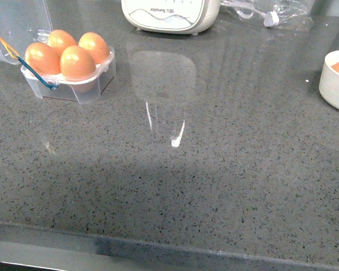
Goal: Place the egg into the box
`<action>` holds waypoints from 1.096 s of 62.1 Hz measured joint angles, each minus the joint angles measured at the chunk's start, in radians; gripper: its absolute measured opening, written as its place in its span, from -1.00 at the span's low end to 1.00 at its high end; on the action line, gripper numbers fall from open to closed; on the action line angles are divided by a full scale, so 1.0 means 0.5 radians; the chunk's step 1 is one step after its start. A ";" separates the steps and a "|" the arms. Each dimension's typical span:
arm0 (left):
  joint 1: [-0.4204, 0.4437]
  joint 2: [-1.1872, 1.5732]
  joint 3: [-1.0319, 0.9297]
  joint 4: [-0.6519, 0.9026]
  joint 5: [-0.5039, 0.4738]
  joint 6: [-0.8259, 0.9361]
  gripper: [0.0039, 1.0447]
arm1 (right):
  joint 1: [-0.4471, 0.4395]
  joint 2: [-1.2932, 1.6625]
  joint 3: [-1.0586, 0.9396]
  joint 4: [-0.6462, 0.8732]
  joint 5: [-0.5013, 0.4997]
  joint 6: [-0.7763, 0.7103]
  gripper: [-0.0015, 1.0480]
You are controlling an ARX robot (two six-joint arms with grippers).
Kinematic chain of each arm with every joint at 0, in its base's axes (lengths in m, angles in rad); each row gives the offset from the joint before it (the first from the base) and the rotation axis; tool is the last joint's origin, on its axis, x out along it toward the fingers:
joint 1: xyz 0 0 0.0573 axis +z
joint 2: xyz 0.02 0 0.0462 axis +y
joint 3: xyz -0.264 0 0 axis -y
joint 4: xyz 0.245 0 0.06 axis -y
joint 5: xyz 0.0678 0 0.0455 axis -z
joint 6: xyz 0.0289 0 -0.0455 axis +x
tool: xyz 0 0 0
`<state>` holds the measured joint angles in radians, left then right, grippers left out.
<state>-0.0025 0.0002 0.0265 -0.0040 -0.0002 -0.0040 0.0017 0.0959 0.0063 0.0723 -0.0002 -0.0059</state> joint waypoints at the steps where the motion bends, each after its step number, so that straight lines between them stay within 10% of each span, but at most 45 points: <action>1: 0.000 0.000 0.000 0.000 -0.001 0.000 0.87 | 0.000 -0.063 0.000 -0.084 -0.001 -0.001 -0.94; 25: 0.000 0.000 0.000 0.000 0.000 0.000 0.87 | -0.001 -0.183 0.000 -0.143 -0.001 -0.002 -0.91; 57: 0.000 0.000 0.000 0.000 -0.001 0.000 0.87 | -0.001 -0.183 0.000 -0.143 -0.001 0.000 0.86; 68: -0.001 0.000 0.000 0.000 -0.001 0.000 0.87 | -0.001 -0.183 0.000 -0.143 -0.002 0.005 0.86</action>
<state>-0.0029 0.0002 0.0265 -0.0040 -0.0006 -0.0040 0.0013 0.0044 0.0063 0.0006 -0.0010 -0.0036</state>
